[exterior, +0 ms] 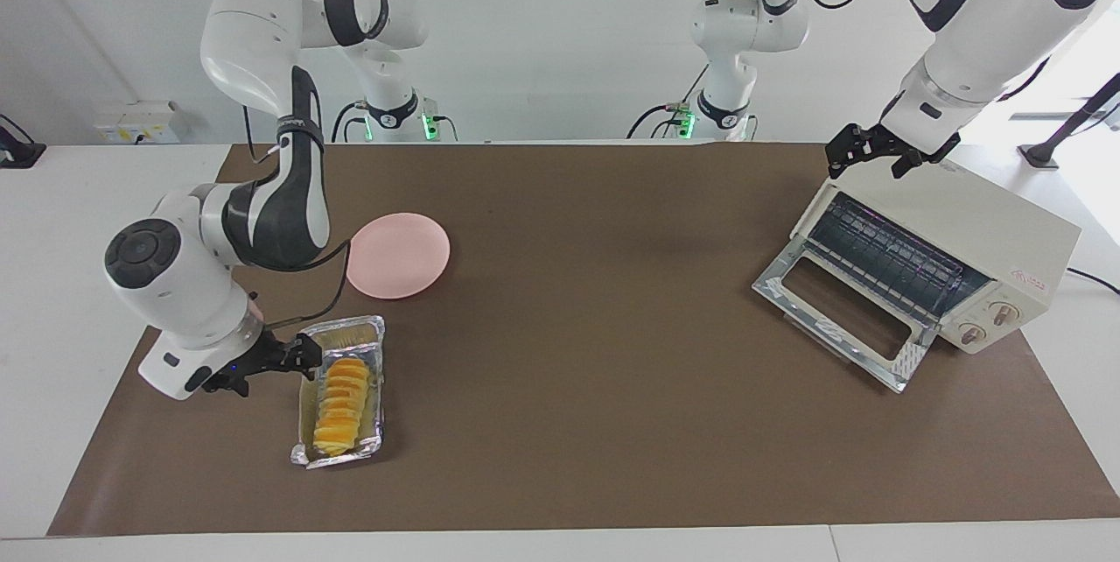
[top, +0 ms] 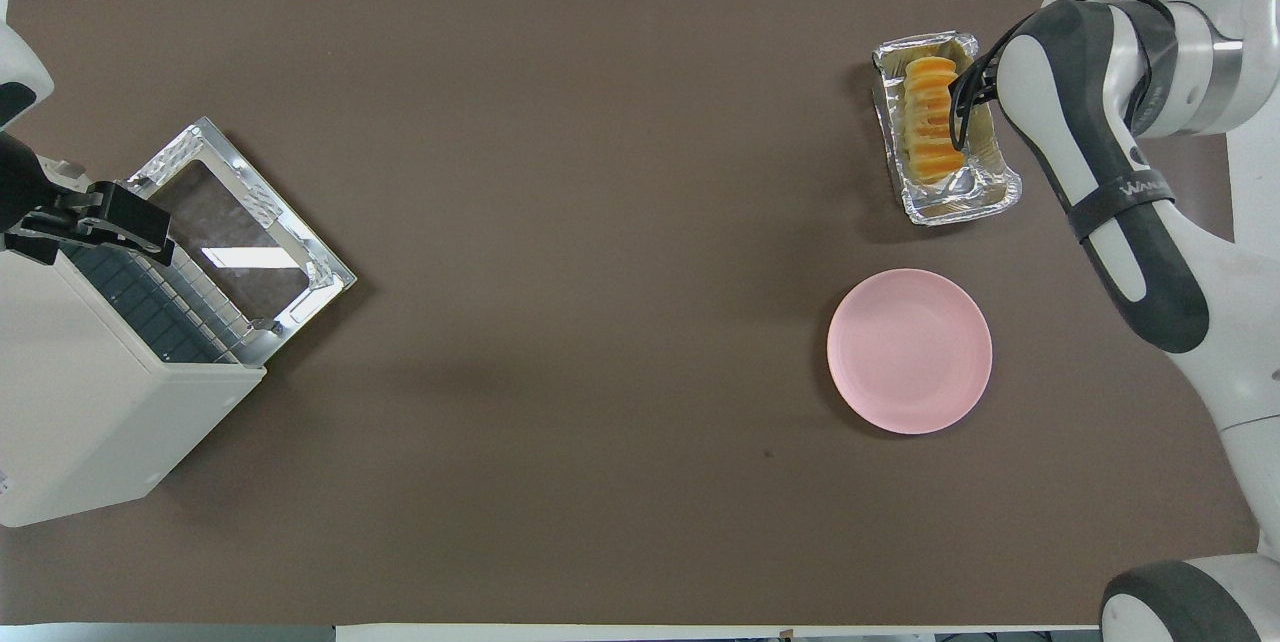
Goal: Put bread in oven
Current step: 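Lower the bread into the foil dish and open the right gripper, then grasp the rim of the foil dish with the right gripper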
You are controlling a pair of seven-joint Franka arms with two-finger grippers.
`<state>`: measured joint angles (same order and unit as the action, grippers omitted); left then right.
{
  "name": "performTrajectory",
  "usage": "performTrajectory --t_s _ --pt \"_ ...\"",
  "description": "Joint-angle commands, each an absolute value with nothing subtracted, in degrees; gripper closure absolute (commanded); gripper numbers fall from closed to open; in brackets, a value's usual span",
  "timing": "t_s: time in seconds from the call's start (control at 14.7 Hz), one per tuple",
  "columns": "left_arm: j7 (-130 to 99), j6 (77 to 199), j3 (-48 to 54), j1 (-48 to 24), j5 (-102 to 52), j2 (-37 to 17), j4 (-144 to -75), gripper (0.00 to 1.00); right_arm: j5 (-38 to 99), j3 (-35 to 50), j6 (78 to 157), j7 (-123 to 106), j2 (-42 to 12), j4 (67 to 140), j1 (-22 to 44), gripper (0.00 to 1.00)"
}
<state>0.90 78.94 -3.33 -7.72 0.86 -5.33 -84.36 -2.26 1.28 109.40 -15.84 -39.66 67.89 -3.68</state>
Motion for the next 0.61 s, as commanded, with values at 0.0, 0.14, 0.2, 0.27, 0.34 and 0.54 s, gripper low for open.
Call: performTrajectory --t_s 0.0,0.14,0.2,0.27,0.34,0.54 --pt "0.9 79.2 -3.1 -7.5 2.1 -3.9 -86.0 0.00 -3.0 1.9 116.6 -16.8 -38.0 74.9 -3.8 0.00" --pt "0.9 79.2 -3.1 -7.5 2.2 -3.9 -86.0 0.00 -3.5 1.6 121.8 -19.7 -37.1 79.6 -3.9 0.02" --pt "0.9 79.2 -3.1 -7.5 2.1 -3.9 -86.0 0.00 -3.8 1.5 124.6 -20.7 -36.4 82.1 -4.0 0.03" --pt "0.9 79.2 -3.1 -7.5 2.1 -3.9 -86.0 0.00 -4.0 1.5 126.2 -20.8 -35.9 83.8 -4.0 0.05" --pt "0.9 79.2 -3.1 -7.5 2.1 -3.9 -86.0 0.00 -4.1 1.5 127.2 -20.8 -35.5 84.9 -4.0 0.09" --pt "0.9 79.2 -3.1 -7.5 2.1 -3.9 -86.0 0.00 -4.0 1.5 127.4 -20.8 -35.4 85.1 -4.0 0.47"
